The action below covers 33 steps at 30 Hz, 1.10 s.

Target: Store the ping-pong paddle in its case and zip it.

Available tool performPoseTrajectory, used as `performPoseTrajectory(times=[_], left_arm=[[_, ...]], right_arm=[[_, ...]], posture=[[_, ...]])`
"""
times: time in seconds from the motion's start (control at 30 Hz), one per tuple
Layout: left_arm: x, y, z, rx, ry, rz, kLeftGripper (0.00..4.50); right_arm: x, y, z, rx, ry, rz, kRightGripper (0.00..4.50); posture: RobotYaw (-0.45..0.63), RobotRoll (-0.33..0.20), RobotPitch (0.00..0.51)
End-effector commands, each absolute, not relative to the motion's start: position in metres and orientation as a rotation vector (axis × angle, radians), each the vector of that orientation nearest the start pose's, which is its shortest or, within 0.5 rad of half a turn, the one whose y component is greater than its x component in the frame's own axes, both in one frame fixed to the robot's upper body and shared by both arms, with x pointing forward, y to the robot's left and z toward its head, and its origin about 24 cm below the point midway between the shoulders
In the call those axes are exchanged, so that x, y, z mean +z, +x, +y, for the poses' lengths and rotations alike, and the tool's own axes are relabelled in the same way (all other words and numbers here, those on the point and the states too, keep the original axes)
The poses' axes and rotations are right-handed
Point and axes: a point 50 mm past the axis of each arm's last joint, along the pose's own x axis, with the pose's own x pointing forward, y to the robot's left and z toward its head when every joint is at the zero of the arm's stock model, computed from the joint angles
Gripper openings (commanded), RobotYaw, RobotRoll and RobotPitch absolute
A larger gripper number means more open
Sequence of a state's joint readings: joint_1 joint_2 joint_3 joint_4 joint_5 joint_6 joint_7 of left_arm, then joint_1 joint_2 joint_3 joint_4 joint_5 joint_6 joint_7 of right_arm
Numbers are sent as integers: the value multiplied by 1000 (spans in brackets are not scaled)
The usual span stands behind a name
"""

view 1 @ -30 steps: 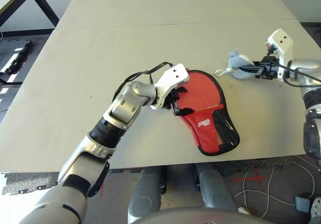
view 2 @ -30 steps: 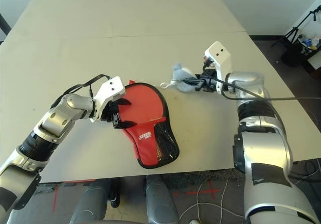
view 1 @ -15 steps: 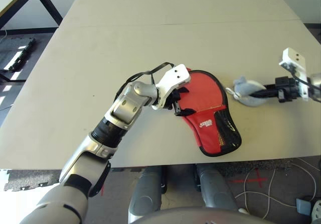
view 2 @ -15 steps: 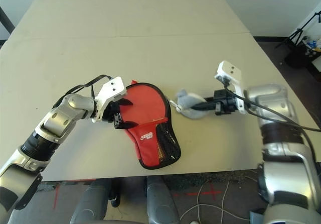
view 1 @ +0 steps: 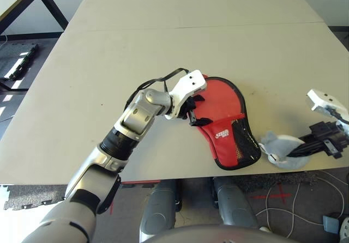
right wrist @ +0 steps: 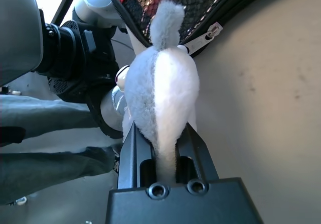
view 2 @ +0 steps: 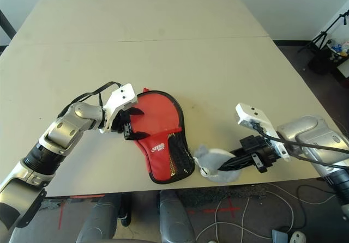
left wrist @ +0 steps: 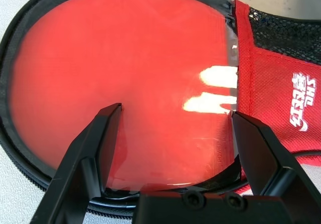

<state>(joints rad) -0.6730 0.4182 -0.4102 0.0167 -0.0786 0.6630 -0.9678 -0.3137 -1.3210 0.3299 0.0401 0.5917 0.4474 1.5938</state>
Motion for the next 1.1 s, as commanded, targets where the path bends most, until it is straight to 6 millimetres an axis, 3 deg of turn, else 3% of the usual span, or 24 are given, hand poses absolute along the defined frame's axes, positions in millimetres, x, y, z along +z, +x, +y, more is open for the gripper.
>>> performPoseTrajectory(times=[0.03, 0.33, 0.53, 0.77, 0.93, 1.1], left_arm=[[116, 307, 85, -1212, 489, 443, 4500], [115, 307, 85, -1209, 489, 440, 4500], [118, 307, 86, -1215, 482, 426, 4500], [129, 305, 86, -1244, 453, 387, 4500], [149, 306, 94, -1255, 441, 330, 4500], [183, 315, 114, -1141, 306, 161, 4500]], right_arm=[[142, 219, -276, 1505, -258, 940, 204], [144, 222, -278, 1482, -261, 922, 204], [173, 243, -278, 1416, -110, 751, 2177], [187, 252, -286, 1371, 7, 608, 4351], [192, 264, -293, 1309, 85, 488, 4472], [198, 295, -298, 1057, 80, 205, 4472]], posture=[[-137, 0, 205], [-138, 0, 207], [-134, 0, 206], [-130, 0, 204], [-131, 0, 203], [-132, 0, 202]])
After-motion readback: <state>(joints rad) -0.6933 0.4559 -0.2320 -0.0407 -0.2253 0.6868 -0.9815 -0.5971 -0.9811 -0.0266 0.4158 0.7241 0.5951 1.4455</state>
